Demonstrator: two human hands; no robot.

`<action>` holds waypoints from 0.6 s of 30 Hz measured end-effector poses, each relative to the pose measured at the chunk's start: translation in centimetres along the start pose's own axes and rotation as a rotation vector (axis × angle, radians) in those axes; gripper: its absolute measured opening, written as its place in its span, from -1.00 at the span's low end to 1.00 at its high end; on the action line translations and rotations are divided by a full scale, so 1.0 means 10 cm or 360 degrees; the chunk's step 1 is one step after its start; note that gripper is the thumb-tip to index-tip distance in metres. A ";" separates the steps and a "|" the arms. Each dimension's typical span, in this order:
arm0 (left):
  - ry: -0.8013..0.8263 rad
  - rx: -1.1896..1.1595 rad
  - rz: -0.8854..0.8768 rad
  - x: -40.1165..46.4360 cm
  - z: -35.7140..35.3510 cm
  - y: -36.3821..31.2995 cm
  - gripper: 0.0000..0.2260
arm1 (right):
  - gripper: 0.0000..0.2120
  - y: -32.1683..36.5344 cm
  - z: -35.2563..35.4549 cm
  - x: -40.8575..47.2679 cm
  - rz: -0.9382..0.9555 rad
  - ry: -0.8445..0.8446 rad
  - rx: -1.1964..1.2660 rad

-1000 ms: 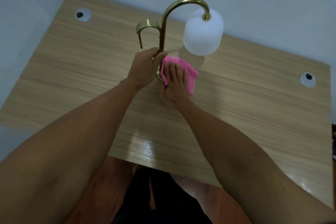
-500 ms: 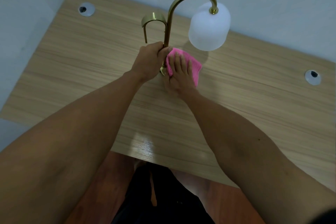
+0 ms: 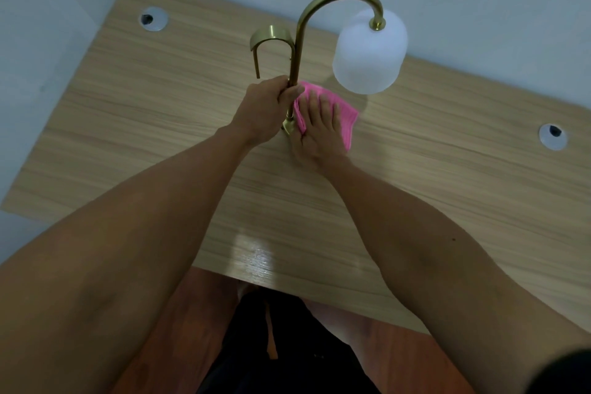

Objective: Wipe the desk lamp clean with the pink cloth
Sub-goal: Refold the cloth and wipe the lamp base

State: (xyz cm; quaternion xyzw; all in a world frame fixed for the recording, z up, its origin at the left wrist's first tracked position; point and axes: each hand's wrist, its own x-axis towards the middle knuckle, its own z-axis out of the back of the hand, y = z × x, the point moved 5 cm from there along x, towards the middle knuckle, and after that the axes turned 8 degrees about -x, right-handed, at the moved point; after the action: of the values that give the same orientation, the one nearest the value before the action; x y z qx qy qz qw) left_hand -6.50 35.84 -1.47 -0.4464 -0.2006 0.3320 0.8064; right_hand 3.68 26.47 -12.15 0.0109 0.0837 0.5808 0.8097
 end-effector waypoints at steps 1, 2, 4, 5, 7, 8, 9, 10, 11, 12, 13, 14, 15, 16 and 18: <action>-0.0005 -0.0004 0.0007 -0.01 0.00 -0.01 -0.66 | -0.28 -0.01 -0.02 -0.05 0.0093 -0.0024 -0.0014; -0.0008 -0.0006 0.0016 -0.01 0.00 -0.02 -0.67 | -0.30 -0.04 -0.05 -0.13 0.0192 -0.0057 -0.0029; -0.0015 -0.0020 0.0025 -0.01 0.01 -0.01 -0.68 | -0.32 -0.14 -0.07 -0.29 0.0288 -0.0096 -0.0005; -0.0018 -0.0024 0.0027 -0.01 0.01 -0.01 -0.68 | -0.32 -0.17 -0.07 -0.32 0.0248 -0.0083 0.0040; -0.0016 -0.0015 0.0027 -0.01 0.01 -0.02 -0.68 | -0.28 -0.17 -0.05 -0.25 0.0066 -0.0042 0.0114; -0.0016 -0.0015 0.0028 -0.02 0.00 -0.01 -0.68 | -0.27 -0.13 -0.02 -0.17 -0.0020 -0.0023 0.0136; -0.0017 -0.0015 0.0029 -0.02 0.00 0.00 -0.68 | -0.26 -0.09 -0.01 -0.08 -0.0079 0.0000 0.0142; -0.0015 -0.0014 0.0028 -0.02 0.00 0.00 -0.69 | -0.26 -0.05 0.01 0.01 -0.0100 0.0021 0.0122; -0.0008 -0.0015 0.0027 -0.02 -0.01 -0.01 -0.70 | -0.29 -0.02 0.02 0.06 -0.0072 0.0030 0.0077; -0.0003 -0.0022 0.0023 -0.02 -0.01 -0.01 -0.70 | -0.31 -0.01 0.02 0.06 0.0003 0.0021 0.0021; 0.0003 -0.0034 0.0024 -0.02 0.00 0.00 -0.70 | -0.32 -0.02 0.01 0.02 0.0115 -0.0004 -0.0029; 0.0010 -0.0048 0.0027 -0.02 0.00 0.00 -0.70 | -0.33 -0.05 0.00 -0.06 0.0233 -0.0031 -0.0070; 0.0016 -0.0052 0.0027 -0.02 0.00 0.00 -0.70 | -0.34 -0.11 -0.02 -0.15 0.0319 -0.0057 -0.0092; 0.0015 -0.0042 0.0024 -0.02 0.01 -0.01 -0.69 | -0.34 -0.17 -0.03 -0.22 0.0339 -0.0064 -0.0081; 0.0005 -0.0016 0.0028 -0.02 0.01 0.01 -0.67 | -0.30 -0.25 -0.01 -0.24 0.0198 -0.0040 -0.0009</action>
State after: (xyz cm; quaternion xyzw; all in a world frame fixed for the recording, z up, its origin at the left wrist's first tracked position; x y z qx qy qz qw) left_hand -6.71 35.80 -1.48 -0.4527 -0.1969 0.3374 0.8015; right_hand 5.31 23.33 -12.19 0.0212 0.0711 0.6299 0.7731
